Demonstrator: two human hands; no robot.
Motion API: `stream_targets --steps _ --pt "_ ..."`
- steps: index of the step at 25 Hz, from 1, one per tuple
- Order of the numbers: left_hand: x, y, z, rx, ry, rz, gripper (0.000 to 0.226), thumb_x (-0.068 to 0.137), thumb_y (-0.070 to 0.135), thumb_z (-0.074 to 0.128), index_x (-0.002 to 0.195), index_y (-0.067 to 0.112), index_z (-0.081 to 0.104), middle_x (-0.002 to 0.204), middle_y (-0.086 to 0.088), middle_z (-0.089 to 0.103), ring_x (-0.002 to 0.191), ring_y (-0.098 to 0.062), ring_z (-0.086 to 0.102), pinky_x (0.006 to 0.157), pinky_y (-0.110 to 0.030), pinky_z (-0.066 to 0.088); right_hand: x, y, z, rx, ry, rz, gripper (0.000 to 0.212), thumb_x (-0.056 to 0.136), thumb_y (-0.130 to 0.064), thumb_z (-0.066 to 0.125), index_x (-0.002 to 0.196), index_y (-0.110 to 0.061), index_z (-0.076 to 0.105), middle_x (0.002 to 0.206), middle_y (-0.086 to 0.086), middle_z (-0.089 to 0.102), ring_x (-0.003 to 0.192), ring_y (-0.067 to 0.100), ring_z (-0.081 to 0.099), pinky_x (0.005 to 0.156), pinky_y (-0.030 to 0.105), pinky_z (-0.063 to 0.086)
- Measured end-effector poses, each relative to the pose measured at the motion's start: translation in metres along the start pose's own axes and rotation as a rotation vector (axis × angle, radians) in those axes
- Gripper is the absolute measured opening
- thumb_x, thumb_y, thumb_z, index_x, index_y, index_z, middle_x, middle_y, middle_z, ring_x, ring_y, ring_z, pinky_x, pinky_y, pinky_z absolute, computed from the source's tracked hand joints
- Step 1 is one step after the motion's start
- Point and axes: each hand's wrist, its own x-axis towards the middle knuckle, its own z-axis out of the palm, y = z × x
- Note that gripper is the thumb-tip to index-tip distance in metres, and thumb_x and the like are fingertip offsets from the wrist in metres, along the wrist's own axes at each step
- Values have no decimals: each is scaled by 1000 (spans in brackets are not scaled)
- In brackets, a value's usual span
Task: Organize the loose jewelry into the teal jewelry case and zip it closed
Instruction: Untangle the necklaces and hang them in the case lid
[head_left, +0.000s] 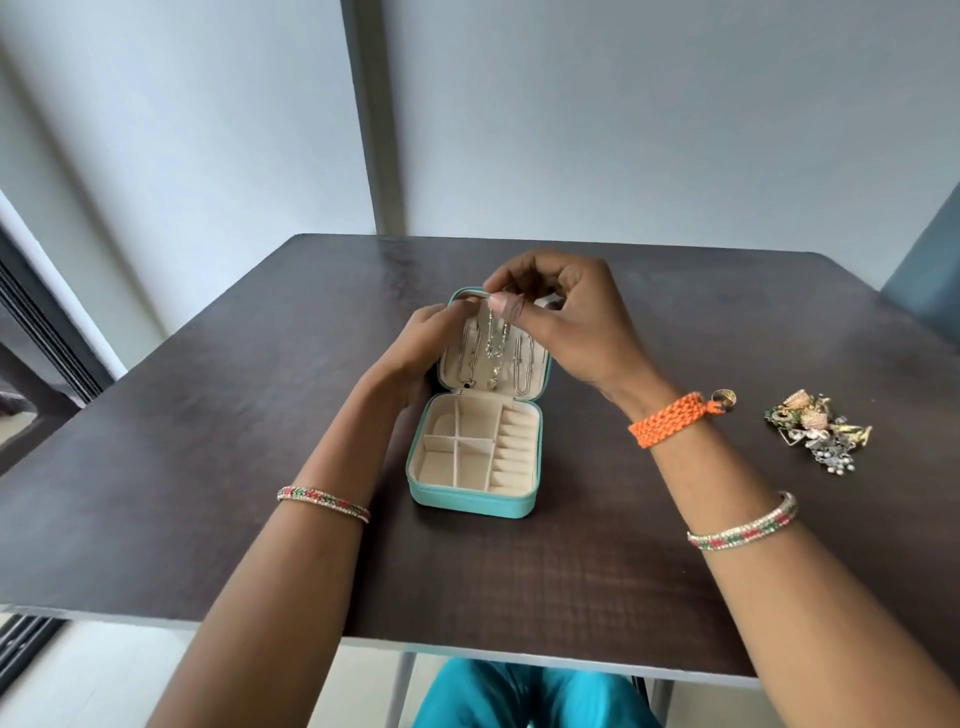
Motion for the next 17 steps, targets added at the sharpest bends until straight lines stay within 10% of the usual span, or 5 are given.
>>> stream_targets --steps 5,17 --pt "-9 12 7 -111 -67 -22 25 95 25 42 82 18 62 66 0 62 57 -13 58 49 -19 47 0 6 3 -128 34 7 13 78 -6 70 79 -19 70 67 -14 61 61 -2 52 60 7 37" --pt "-11 14 6 -62 -80 4 19 91 24 47 92 14 64 84 -11 59 63 -17 56 50 -19 47 1 14 2 -464 136 -93 15 77 -20 73 90 -28 72 69 -27 54 83 12 53 79 39 48"
